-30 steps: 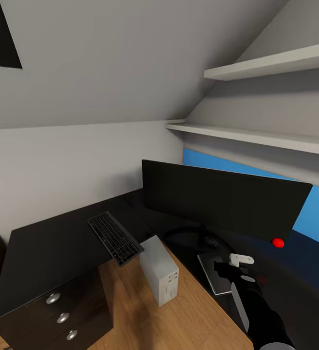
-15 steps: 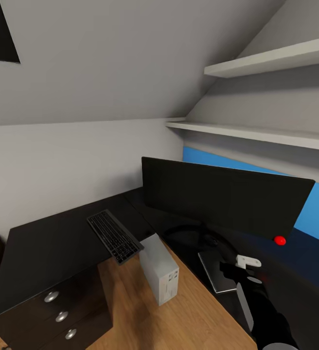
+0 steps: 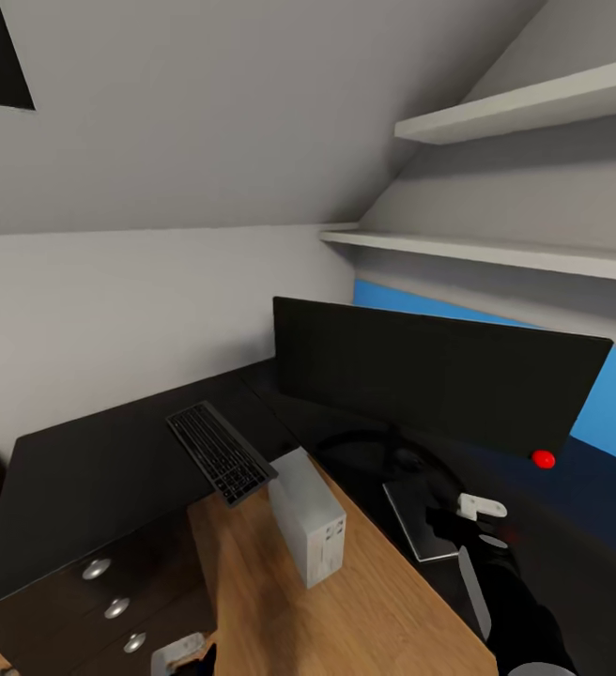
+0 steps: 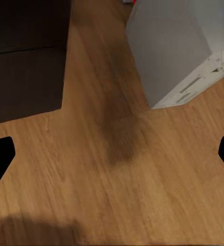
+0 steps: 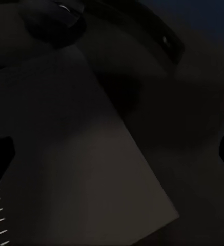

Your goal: In the bedroom, organize the workspace by keeping the computer under the desk, ensuring the monitor is on the desk, placing the keyboard on the desk next to the monitor, placing the mouse on the desk next to the keyboard, moving the folder from the swivel chair onto the desk next to the mouse, stacking the notebook on top of the folder with the pen on top of the notebook, and positioning the swivel chair next to the desk.

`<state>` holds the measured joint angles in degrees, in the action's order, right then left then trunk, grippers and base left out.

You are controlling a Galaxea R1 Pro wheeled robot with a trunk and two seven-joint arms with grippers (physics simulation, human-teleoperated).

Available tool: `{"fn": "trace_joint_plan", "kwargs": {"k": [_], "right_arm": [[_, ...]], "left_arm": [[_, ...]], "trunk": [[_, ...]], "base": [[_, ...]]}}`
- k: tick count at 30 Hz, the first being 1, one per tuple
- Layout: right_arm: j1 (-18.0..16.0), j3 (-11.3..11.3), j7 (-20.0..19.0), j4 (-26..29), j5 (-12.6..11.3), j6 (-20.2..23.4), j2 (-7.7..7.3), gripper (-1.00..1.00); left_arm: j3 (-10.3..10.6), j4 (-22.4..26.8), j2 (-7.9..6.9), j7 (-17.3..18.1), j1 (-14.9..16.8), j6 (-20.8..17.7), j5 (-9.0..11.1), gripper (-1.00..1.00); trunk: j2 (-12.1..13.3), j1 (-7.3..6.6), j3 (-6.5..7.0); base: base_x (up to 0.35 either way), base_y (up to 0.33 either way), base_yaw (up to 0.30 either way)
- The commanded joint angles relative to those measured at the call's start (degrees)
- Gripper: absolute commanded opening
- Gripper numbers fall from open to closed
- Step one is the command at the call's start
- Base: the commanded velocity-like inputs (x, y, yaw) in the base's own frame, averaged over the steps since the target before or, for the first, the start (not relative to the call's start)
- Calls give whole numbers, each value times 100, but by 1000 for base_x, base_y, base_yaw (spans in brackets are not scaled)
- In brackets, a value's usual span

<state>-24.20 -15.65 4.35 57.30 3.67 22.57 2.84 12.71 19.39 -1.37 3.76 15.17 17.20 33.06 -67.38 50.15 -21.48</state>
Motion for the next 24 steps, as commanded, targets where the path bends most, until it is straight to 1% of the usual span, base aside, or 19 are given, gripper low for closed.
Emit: {"fn": "trace_joint_plan", "kwargs": {"k": [1,3,4,6,7,8,11,13,19,20,24], "right_arm": [[-4,-11,-4,9,38,35,6,100],[-3,-10,-4,9,37,36,6,100],[-4,-9,-4,9,37,36,6,100],[-5,-9,-4,9,37,36,6,100],[-5,-9,-4,11,37,37,6,100],[-6,-9,-4,12,39,39,6,100],[-6,-10,-4,31,38,43,6,100],[-6,-11,-4,39,38,44,4,100],[-6,-9,-4,50,43,46,5,100],[-6,-9,-4,51,43,46,5,100],[-6,-9,-4,51,45,46,6,100]], "left_arm": [[38,162,-25,6,4,-161,37,100],[39,490,-55,-45,4,-530,-15,100],[39,816,-75,-131,4,-895,-57,100],[36,1113,-87,-255,4,-1228,-85,100],[34,1344,-95,-380,4,-1486,-102,100],[33,1432,-98,-428,4,-1582,-106,100],[28,1667,-105,-543,4,-1813,-117,100],[25,1753,-106,-571,4,-1873,-119,100],[28,1900,-114,-611,4,-1945,-124,100],[29,1906,-124,-615,4,-1948,-122,100],[33,1915,-250,-626,4,-1954,-113,100]], "trunk": [[-46,23,-26],[-126,67,-62],[-166,89,-80],[-246,133,-115],[-286,155,-133],[-327,177,-151],[-447,242,-205],[-527,286,-241],[-527,286,-241],[-527,286,-241],[-527,286,-241]], "base": [[0,0,0],[0,0,0],[0,0,0],[0,0,0],[0,0,0],[0,0,0],[0,0,0],[0,0,0],[0,0,0],[0,0,0],[0,0,0]]}}
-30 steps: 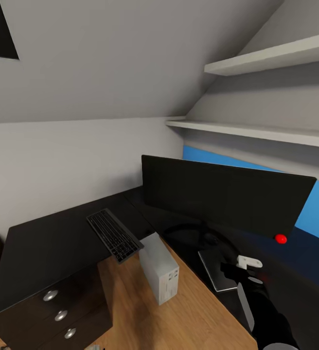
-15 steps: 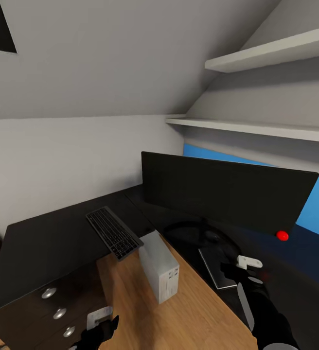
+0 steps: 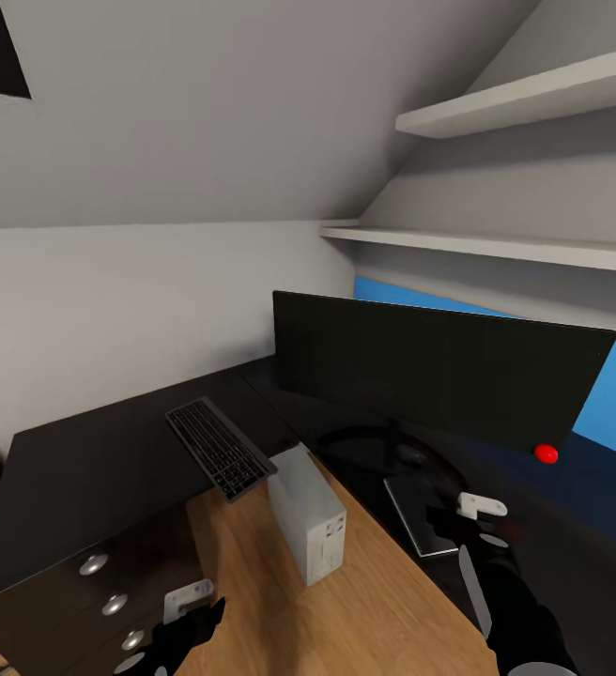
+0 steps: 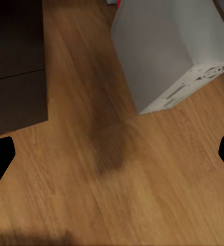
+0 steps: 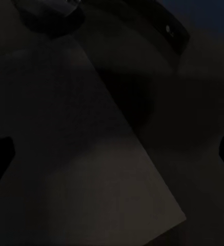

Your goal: In the bedroom, organize the workspace by keeping the computer under the desk, ensuring the monitor is on the desk, placing the keyboard on the desk next to the monitor, placing the mouse on the desk next to the keyboard, moving the folder from the swivel chair onto the desk next to the mouse, stacking the notebook on top of the folder with the pen on top of the notebook, and positioning the swivel chair next to the desk.

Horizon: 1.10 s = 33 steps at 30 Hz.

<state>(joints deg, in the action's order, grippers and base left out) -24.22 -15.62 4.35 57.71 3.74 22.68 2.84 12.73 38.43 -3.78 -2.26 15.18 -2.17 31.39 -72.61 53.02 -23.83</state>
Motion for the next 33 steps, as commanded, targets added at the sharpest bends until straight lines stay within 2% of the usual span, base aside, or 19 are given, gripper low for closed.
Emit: {"fn": "trace_joint_plan", "kwargs": {"k": [1,7,12,20,33], "right_arm": [[-4,-11,-4,8,39,35,6,100],[-1,-11,-4,3,32,35,6,100],[-3,-11,-4,3,37,35,6,100],[-4,-11,-4,3,39,42,6,100],[-3,-11,-4,3,39,47,6,100]], "left_arm": [[32,10,-32,-25,2,-16,57,100],[36,-226,-101,-21,2,-5,48,100],[49,-375,-93,-26,2,26,37,100],[67,-419,-89,-22,3,51,49,100],[80,-424,-88,-21,3,66,58,100]], "trunk": [[-4,0,-7],[-4,0,-7],[-4,0,-7],[-4,0,-7],[-4,0,-7]], "base": [[0,0,0],[0,0,0],[16,0,0],[157,0,0],[21,0,0]]}}
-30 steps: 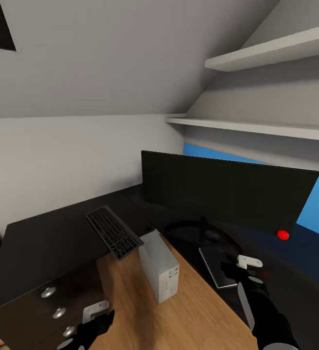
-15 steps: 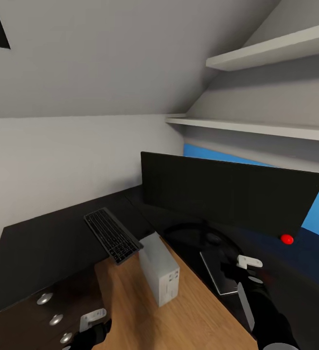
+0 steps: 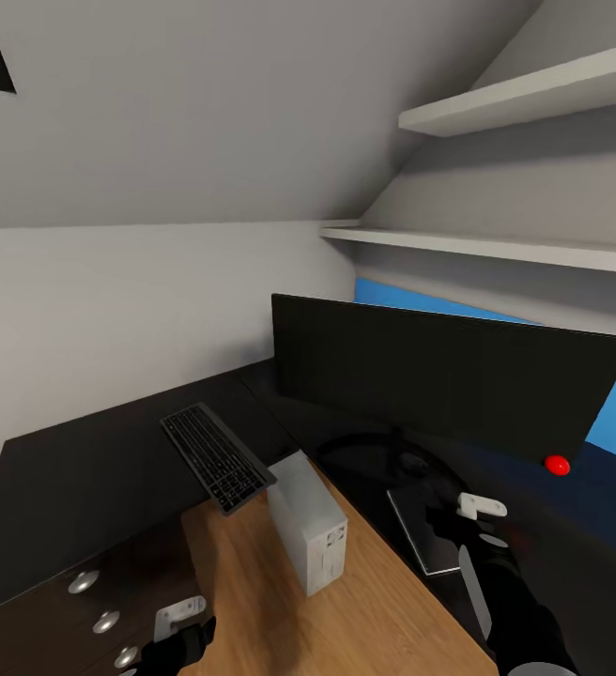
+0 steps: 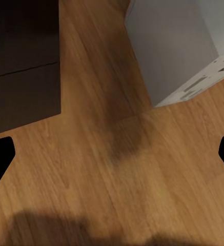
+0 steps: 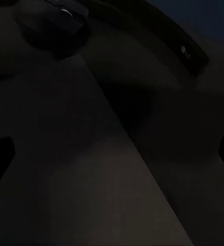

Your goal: In the bedroom, organize the workspace by keeping the computer under the desk, ensuring the monitor is on the desk, placing the keyboard on the desk next to the monitor, placing the mouse on the desk next to the keyboard, moving the folder from the swivel chair onto the desk next to the mouse, stacking the notebook on top of the folder with the pen on top of the notebook, and positioning the swivel chair next to the desk.

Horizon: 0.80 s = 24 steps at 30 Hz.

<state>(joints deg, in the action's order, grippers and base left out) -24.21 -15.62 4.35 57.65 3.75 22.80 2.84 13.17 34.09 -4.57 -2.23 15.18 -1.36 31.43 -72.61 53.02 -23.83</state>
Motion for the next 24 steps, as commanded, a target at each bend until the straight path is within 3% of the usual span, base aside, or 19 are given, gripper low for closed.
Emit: {"fn": "trace_joint_plan", "kwargs": {"k": [1,24], "right_arm": [[-4,-11,-4,8,39,36,6,100],[-4,-11,-4,-5,46,40,6,100]], "left_arm": [[36,10,-8,-26,3,-14,54,100],[36,2,26,-45,3,-13,65,100]], "trunk": [[-4,0,-7],[-886,483,-402]], "base": [[2,0,0],[0,0,0]]}}
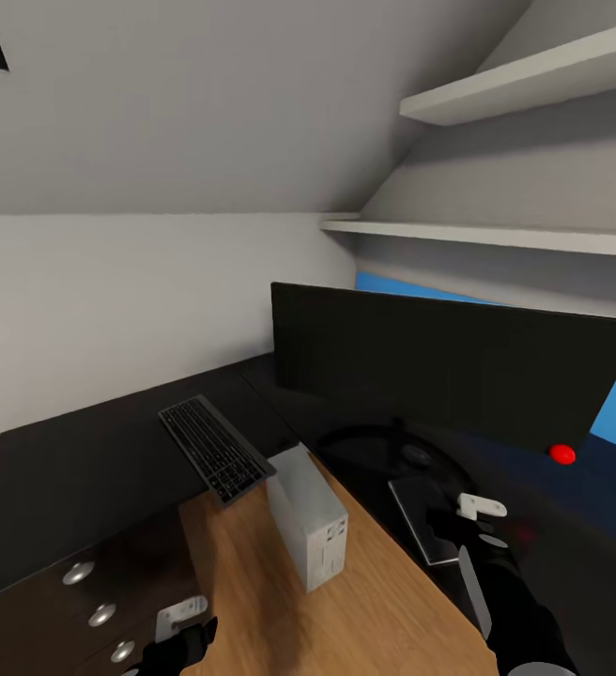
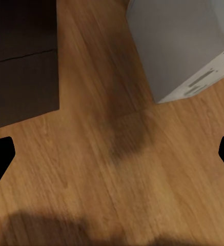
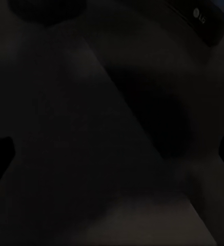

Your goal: In the bedroom, organize the workspace by keeping the computer under the desk, ensuring the monitor is on the desk, placing the keyboard on the desk next to the monitor, placing the mouse on the desk next to the keyboard, moving the folder from the swivel chair onto the desk next to the mouse, stacking the notebook on top of the folder with the pen on top of the notebook, and positioning the swivel chair next to the desk.

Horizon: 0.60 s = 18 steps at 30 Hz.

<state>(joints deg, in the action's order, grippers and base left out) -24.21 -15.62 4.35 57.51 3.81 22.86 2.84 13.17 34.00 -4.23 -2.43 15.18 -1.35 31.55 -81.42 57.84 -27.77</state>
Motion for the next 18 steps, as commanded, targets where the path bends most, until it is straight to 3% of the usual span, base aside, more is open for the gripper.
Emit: {"fn": "trace_joint_plan", "kwargs": {"k": [1,15,18], "right_arm": [[-2,-11,-5,9,40,34,6,100],[-5,-11,-3,6,36,34,6,100],[-5,-11,0,6,34,36,6,100]], "left_arm": [[37,10,-10,-26,3,-14,53,100],[37,10,-8,-38,3,-14,57,100],[37,10,-8,-38,3,-14,59,100]], "trunk": [[-45,23,-25],[-607,330,-276],[-607,330,-276]], "base": [[0,0,0],[0,0,0],[0,0,0]]}}
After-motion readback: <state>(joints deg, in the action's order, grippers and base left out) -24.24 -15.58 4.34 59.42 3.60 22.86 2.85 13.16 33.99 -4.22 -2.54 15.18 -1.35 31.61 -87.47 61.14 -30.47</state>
